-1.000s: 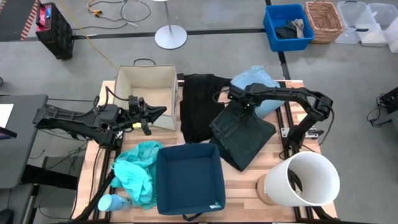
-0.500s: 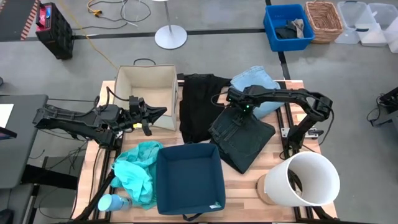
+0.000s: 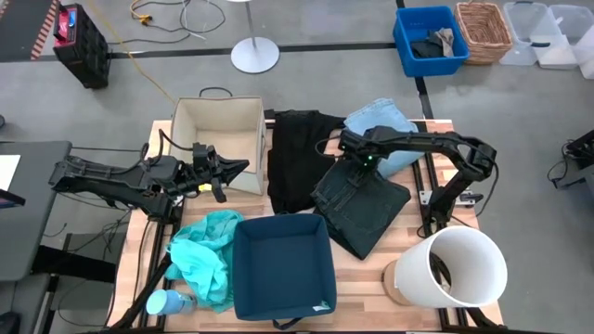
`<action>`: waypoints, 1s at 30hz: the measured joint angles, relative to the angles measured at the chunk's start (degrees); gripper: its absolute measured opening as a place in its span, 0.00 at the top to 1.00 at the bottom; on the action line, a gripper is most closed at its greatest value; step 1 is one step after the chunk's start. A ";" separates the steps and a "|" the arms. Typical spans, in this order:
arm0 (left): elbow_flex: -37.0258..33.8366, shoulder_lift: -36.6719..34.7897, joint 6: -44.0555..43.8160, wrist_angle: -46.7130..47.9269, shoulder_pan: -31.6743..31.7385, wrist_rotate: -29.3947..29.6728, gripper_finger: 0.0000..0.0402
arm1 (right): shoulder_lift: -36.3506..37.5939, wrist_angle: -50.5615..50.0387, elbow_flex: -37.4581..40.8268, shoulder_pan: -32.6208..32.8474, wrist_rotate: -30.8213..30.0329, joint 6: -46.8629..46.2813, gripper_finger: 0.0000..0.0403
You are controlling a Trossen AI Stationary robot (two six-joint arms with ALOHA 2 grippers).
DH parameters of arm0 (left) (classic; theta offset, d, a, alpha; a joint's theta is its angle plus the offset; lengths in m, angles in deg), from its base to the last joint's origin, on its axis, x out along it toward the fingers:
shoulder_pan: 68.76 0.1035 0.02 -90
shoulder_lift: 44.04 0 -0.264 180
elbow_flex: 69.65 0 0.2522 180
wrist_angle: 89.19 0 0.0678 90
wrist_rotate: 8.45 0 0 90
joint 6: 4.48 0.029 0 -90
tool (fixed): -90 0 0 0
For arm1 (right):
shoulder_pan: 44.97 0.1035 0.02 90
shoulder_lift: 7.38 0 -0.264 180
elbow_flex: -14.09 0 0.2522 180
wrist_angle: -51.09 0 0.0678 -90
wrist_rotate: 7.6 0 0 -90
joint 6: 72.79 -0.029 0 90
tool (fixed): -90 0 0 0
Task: Sort clothes
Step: Put the black denim jeans into the blue laundry bin
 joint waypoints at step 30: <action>0.00 -0.01 -0.24 -0.02 0.00 0.00 1.00 | 6.81 -5.17 -0.50 6.36 -9.29 -12.69 0.98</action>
